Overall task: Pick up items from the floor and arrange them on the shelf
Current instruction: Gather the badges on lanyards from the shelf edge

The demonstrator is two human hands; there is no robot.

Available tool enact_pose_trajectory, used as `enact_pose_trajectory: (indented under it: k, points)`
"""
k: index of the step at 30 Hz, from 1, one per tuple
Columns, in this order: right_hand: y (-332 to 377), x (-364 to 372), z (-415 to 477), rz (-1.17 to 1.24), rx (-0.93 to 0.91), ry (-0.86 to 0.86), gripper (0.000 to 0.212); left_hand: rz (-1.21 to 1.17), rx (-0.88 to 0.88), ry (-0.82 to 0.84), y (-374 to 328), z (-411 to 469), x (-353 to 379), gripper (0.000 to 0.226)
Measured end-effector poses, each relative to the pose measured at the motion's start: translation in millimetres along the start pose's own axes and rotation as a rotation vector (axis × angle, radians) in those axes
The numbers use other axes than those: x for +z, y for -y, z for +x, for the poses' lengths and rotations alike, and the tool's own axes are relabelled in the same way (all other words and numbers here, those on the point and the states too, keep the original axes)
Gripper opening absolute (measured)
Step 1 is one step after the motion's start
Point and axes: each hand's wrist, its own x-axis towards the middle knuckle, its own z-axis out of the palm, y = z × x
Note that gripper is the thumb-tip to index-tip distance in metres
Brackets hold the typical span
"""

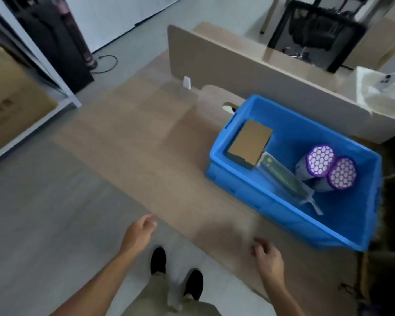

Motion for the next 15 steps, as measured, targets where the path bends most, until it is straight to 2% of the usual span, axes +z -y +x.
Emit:
enact_pose_trajectory:
  k: [5, 7, 10, 13, 15]
  points:
    - [66, 107, -34, -0.427, -0.306, 0.489, 0.019, -0.179, -0.369, -0.120, 143, -50, -59, 0.036]
    - [97, 160, -50, -0.581, -0.423, 0.621, 0.026, -0.328, -0.511, -0.210, 186, -78, -80, 0.035]
    - [145, 240, -82, -0.747, -0.584, 0.757, 0.031, -0.561, -0.720, -0.336, 237, -115, -109, 0.025]
    - [191, 319, -121, -0.751, -0.669, 0.821, 0.029, -0.767, -0.880, -0.395, 283, -141, -136, 0.009]
    - [218, 367, -146, -0.755, -0.729, 0.847, 0.026, -0.930, -0.938, -0.416, 317, -154, -156, 0.013]
